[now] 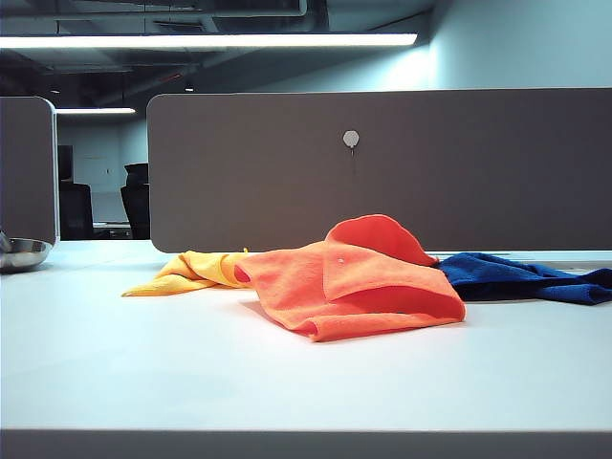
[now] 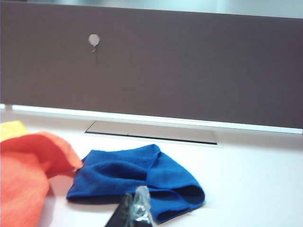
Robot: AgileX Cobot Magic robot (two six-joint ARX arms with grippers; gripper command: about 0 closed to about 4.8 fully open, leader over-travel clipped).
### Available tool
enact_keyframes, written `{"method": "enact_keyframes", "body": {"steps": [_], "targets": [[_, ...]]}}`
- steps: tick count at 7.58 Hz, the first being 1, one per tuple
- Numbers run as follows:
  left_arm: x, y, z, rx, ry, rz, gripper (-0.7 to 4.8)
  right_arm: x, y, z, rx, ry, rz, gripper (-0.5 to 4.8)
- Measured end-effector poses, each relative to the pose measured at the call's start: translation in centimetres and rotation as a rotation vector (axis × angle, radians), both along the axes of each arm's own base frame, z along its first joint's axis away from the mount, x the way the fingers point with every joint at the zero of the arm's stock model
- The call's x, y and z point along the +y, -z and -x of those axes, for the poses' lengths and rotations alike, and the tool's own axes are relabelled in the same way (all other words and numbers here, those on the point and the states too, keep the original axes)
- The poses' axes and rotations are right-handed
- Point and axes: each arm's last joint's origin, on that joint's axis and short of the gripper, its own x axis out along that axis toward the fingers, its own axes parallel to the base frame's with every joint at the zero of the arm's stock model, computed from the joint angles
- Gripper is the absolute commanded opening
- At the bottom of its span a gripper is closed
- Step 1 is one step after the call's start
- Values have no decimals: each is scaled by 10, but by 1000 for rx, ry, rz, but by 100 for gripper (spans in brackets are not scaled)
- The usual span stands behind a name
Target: Pick up a rag that is the same color as the top surface of the Rubik's Cube and cover the cube with it.
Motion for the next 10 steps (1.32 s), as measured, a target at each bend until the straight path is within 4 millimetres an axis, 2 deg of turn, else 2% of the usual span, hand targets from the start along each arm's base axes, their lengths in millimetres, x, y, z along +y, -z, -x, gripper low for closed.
{"method": "enact_keyframes", "body": {"steps": [1, 5, 6, 10], "targets": [[-1, 1, 0, -61, 49, 4, -6, 3, 4, 0, 41, -89, 28, -1], [-2, 4, 0, -38, 74, 7, -6, 4, 14, -1, 137, -138, 38, -1], [-3, 5, 0, -41, 94, -13, -6, -9, 15, -2, 154, 47, 26, -1], [-3, 4, 0, -43, 93, -13, -5, -11, 11, -2, 119, 1, 3, -1]]}}
